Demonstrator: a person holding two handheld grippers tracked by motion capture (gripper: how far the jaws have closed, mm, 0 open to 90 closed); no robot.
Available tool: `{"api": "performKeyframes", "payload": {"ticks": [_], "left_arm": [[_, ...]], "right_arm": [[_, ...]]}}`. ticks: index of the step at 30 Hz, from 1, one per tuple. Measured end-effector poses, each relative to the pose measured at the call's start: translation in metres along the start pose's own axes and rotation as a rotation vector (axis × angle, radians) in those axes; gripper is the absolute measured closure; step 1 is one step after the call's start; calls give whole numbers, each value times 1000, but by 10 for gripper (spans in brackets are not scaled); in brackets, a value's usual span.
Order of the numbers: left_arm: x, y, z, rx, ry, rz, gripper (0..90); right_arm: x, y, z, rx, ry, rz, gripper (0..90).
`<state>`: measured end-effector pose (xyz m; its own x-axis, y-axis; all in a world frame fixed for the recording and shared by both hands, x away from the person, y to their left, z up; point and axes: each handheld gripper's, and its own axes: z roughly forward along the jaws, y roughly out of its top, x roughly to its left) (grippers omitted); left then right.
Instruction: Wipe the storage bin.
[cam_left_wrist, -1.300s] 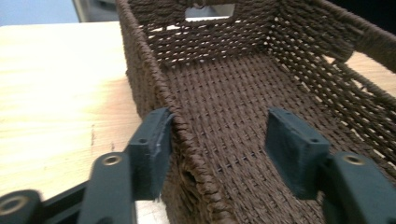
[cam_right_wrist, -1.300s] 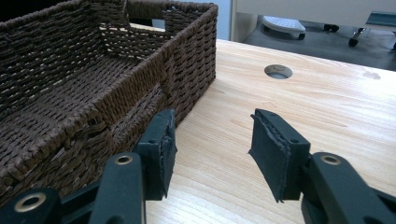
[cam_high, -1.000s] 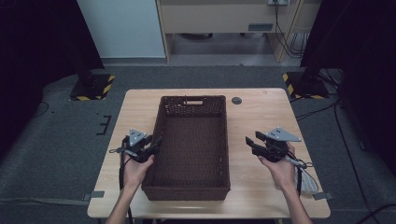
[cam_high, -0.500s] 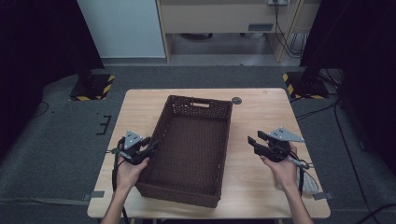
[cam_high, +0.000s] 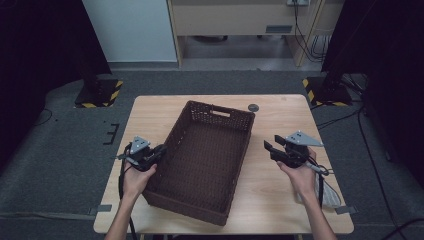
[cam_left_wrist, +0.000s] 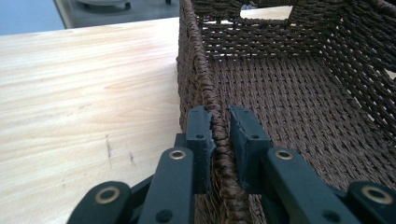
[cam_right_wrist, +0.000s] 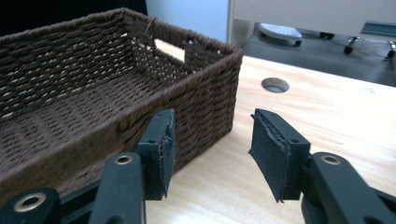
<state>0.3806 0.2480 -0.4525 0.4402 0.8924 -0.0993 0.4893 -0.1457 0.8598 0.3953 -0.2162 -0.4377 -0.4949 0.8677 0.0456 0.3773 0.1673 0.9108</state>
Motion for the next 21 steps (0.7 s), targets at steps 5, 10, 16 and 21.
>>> {"api": "performKeyframes", "payload": {"ticks": [5, 10, 16, 21], "left_arm": [[3, 0, 4, -17, -22, 11, 760], [2, -4, 4, 17, -39, 57, 649], [0, -1, 9, 38, -18, 81, 782], [-4, 2, 15, 39, -54, 106, 782]], "right_arm": [[-4, 5, 11, -24, -19, 31, 499], [-2, 9, 19, -28, -13, 29, 492], [0, 14, 17, -33, -11, 19, 489], [-4, 14, 17, -27, -17, 25, 488]]}}
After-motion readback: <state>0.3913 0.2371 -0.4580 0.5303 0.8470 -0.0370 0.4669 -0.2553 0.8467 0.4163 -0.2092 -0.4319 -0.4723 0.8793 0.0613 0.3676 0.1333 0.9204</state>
